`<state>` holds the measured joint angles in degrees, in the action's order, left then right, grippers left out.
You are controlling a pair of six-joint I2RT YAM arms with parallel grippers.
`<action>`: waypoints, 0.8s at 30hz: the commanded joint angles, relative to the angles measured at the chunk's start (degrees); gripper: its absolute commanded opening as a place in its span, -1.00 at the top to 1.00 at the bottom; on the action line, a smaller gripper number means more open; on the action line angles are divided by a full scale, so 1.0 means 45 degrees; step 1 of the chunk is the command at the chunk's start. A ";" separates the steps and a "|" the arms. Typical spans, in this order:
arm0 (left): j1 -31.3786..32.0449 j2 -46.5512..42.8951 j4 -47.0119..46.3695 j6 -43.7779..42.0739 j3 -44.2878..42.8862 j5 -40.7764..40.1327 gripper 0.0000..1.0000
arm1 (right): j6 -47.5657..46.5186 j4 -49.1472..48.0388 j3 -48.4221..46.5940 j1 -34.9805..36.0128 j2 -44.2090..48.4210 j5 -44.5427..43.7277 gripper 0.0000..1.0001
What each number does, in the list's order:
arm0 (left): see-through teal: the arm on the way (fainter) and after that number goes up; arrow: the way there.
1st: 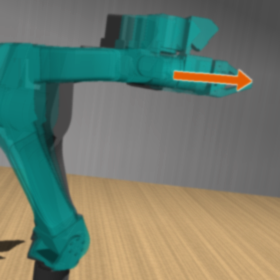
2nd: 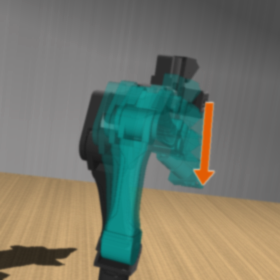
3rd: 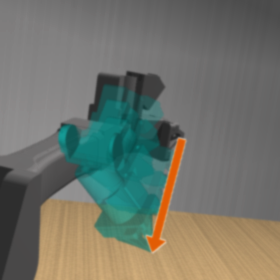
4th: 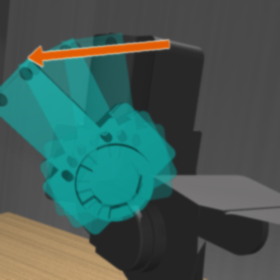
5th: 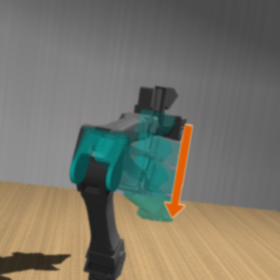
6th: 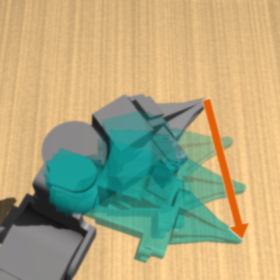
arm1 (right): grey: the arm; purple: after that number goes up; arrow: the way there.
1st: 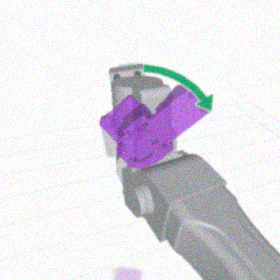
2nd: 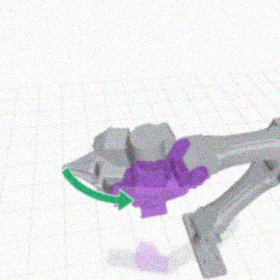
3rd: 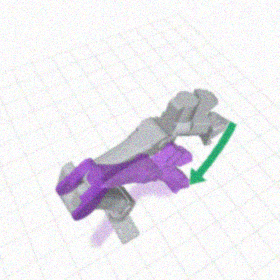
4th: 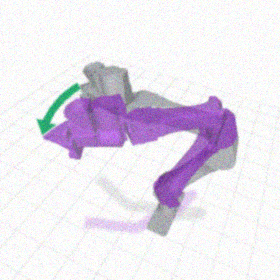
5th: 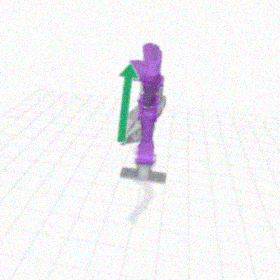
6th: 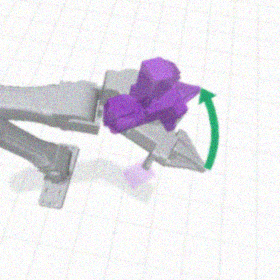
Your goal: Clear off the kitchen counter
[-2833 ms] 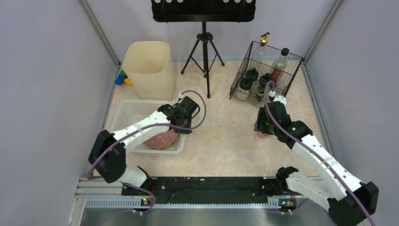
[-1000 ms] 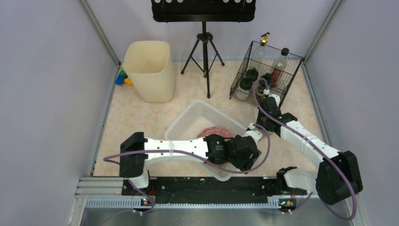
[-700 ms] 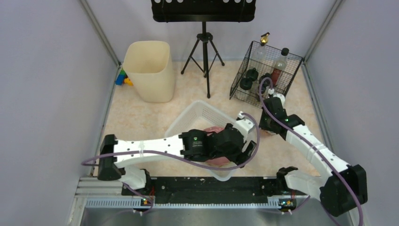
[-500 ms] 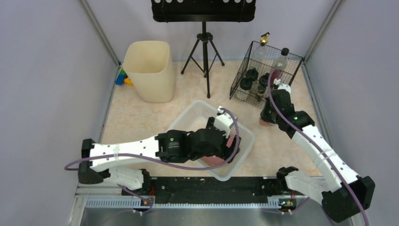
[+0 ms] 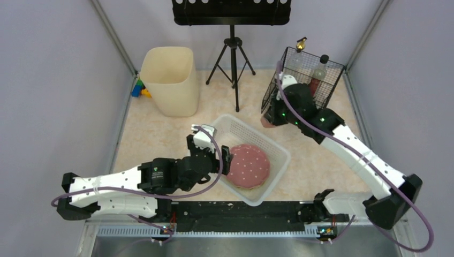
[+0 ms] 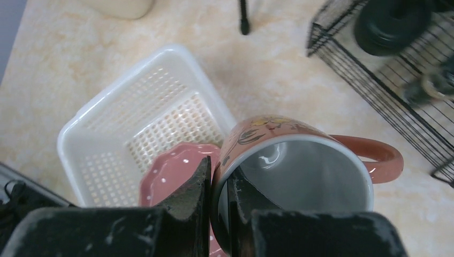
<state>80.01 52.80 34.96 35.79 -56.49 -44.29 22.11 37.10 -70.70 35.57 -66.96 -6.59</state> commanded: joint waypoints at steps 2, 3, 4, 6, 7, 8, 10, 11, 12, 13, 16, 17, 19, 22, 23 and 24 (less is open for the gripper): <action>-0.0103 -0.1640 0.0780 0.1165 0.1101 -0.1560 -0.89 | -0.1530 -0.1822 -0.2079 0.1329 -0.1771 0.1385 1.00; -0.0104 -0.2060 0.0770 0.1194 0.1341 -0.1563 -0.89 | -0.1687 -0.1912 -0.2312 0.1489 -0.2153 0.1711 1.00; -0.0104 -0.2462 0.0720 0.1205 0.1596 -0.1524 -0.89 | -0.1817 -0.2031 -0.2521 0.1614 -0.2503 0.1996 1.00; -0.0104 -0.3252 0.0591 0.1192 0.2054 -0.1356 -0.89 | -0.2113 -0.2183 -0.2905 0.1836 -0.3223 0.2336 1.00; -0.0104 -0.3599 0.0510 0.1144 0.2286 -0.1249 -0.88 | -0.2209 -0.2189 -0.3111 0.1899 -0.3628 0.2486 1.00; -0.0104 -0.3968 0.0407 0.1084 0.2546 -0.1141 -0.88 | -0.2265 -0.2193 -0.3327 0.1949 -0.4006 0.2688 1.00; -0.0104 -0.4564 0.0220 0.1007 0.2933 -0.1017 -0.88 | -0.2287 -0.2257 -0.3661 0.2037 -0.4677 0.3181 1.00; -0.0104 -0.4762 0.0158 0.0925 0.3074 -0.0953 -0.88 | -0.2368 -0.2301 -0.3842 0.2120 -0.4972 0.3381 1.00; -0.0104 -0.4914 0.0141 0.0886 0.3170 -0.0950 -0.87 | -0.2446 -0.2299 -0.4110 0.2250 -0.5326 0.3503 1.00; -0.0104 -0.5013 0.0183 0.0903 0.3224 -0.0972 -0.87 | -0.2547 -0.2214 -0.4331 0.2407 -0.5686 0.3589 1.00; -0.0104 -0.5108 0.0441 0.0955 0.3259 -0.1080 -0.87 | -0.2679 -0.2080 -0.4831 0.2869 -0.6600 0.3784 1.00; -0.0104 -0.5128 0.0511 0.0965 0.3271 -0.1117 -0.87 | -0.2695 -0.2040 -0.4955 0.3002 -0.6868 0.3815 1.00; -0.0104 -0.5178 0.0601 0.0970 0.3281 -0.1232 -0.87 | -0.2682 -0.2077 -0.5080 0.3230 -0.7309 0.3831 1.00; -0.0104 -0.5341 0.0646 0.0949 0.3381 -0.1308 -0.87 | -0.2616 -0.2158 -0.5228 0.3561 -0.7996 0.3741 1.00; -0.0104 -0.5431 0.0651 0.0935 0.3418 -0.1309 -0.87 | -0.2582 -0.2184 -0.5279 0.3680 -0.8197 0.3673 1.00; -0.0104 -0.5520 0.0659 0.0914 0.3450 -0.1292 -0.87 | -0.2554 -0.2233 -0.5302 0.3760 -0.8383 0.3613 1.00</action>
<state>79.64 29.65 38.24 39.97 -41.56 -48.95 11.38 31.68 -90.11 50.70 -102.96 9.41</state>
